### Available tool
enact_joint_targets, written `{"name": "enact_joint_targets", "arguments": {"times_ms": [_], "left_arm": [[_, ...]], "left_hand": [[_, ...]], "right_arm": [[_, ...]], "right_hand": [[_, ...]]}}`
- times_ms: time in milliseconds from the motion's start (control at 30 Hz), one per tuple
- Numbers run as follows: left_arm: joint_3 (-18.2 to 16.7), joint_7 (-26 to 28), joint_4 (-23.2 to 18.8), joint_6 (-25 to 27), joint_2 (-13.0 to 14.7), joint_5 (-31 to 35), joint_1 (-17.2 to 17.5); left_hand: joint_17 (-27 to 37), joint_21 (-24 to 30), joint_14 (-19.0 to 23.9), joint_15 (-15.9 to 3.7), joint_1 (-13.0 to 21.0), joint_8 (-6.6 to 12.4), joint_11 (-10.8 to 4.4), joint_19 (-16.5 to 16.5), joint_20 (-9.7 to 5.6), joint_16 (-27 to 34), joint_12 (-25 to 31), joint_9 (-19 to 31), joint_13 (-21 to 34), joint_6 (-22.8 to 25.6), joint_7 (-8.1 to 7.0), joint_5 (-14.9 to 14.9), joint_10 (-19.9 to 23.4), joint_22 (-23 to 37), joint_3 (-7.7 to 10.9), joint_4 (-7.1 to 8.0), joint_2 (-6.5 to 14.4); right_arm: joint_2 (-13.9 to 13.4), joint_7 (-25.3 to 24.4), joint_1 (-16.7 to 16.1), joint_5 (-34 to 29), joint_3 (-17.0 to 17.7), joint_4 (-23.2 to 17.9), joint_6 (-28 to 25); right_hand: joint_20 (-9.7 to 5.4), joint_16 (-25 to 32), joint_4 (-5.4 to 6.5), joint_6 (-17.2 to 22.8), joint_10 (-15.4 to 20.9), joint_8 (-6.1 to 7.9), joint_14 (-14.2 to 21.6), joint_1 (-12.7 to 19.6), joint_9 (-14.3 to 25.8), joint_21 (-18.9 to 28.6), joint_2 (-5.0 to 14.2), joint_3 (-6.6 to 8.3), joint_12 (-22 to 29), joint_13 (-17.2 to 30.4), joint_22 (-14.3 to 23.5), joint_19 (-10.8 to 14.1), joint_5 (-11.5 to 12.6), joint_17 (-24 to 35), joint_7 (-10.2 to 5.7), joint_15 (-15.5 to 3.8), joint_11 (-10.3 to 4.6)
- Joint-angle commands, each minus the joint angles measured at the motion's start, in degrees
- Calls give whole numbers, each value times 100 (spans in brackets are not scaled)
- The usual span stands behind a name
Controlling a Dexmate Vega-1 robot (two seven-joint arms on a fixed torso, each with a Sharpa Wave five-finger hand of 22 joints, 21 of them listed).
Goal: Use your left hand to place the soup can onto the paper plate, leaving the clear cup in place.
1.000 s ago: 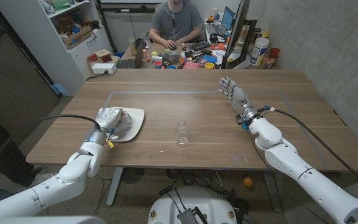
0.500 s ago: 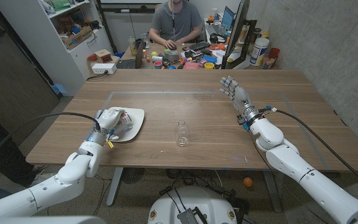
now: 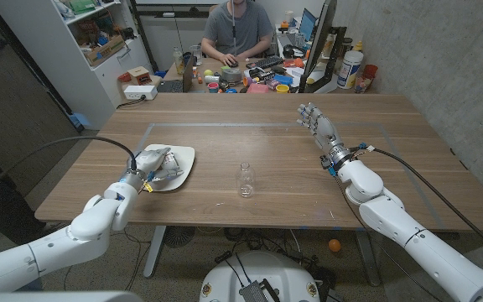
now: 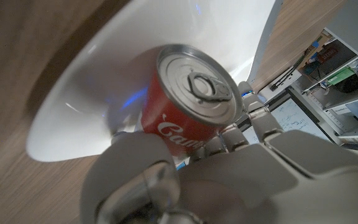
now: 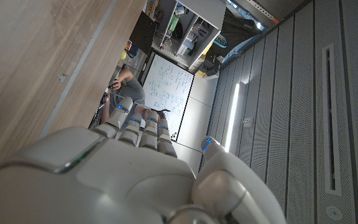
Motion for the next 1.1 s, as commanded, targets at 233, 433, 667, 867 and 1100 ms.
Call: {"name": "enact_joint_targets", "arguments": {"times_ms": [233, 433, 667, 867, 1100], "left_arm": [[-907, -33, -547, -52, 485, -1337, 422], [-1278, 271, -618, -162, 588, -1852, 627], [-1459, 498, -625, -235, 611, -2153, 687], [-1446, 517, -618, -275, 625, -2242, 599], [-1500, 481, -613, -383, 672, -2409, 493]], "left_hand": [[15, -3, -985, 483, -971, 10, 275, -902, 85, -27, 37, 29, 24, -812, -9, -7, -898, 31, -28, 16, 78], [-5, -12, -1382, 630, -1330, -2, 337, -1312, 90, -24, 51, 17, 16, -1196, -61, -6, -1261, 20, -34, 4, 49], [-25, -17, -1781, 782, -1785, 33, 416, -1730, 91, -21, 71, -9, -1, -1410, -91, -7, -1573, 10, -45, 24, 36], [-33, -10, -1892, 833, -1921, 35, 464, -1832, 93, -21, 71, -18, -8, -1466, -61, -8, -1671, 8, -49, 24, 22], [-44, 0, -2013, 878, -2074, 24, 493, -1951, 94, -14, 72, -28, -12, -1581, -53, -7, -1804, 8, -50, 14, -8]], "right_arm": [[28, -22, 14, -19, -31, 19, -53], [50, -8, 53, -27, -52, 62, -56], [80, 10, 99, -15, -66, 125, -55], [97, 59, 151, -27, -87, 208, -16], [127, 81, 206, 3, -105, 264, -51]], "right_hand": [[11, -11, -10, 3, 17, -13, 39, -30, 15, -15, 311, 21, -16, 16, 14, 22, 9, 17, 20, 16, -20], [6, -12, -10, 12, 26, -10, 39, -30, 15, -26, 309, 21, -13, 16, 14, 23, 9, 17, 12, 6, -20], [4, -11, -10, 10, 25, -11, 42, -31, 15, -38, 306, 19, -13, 16, 15, 27, 8, 18, 10, 0, -19], [9, -12, -12, 11, 26, -10, 42, -28, 16, -47, 303, 18, -13, 16, 15, 35, 8, 17, 23, 9, -28], [9, -12, -13, 7, 27, -12, 43, -27, 16, -60, 303, 18, -13, 16, 15, 36, 8, 17, 26, 9, -12]]}}
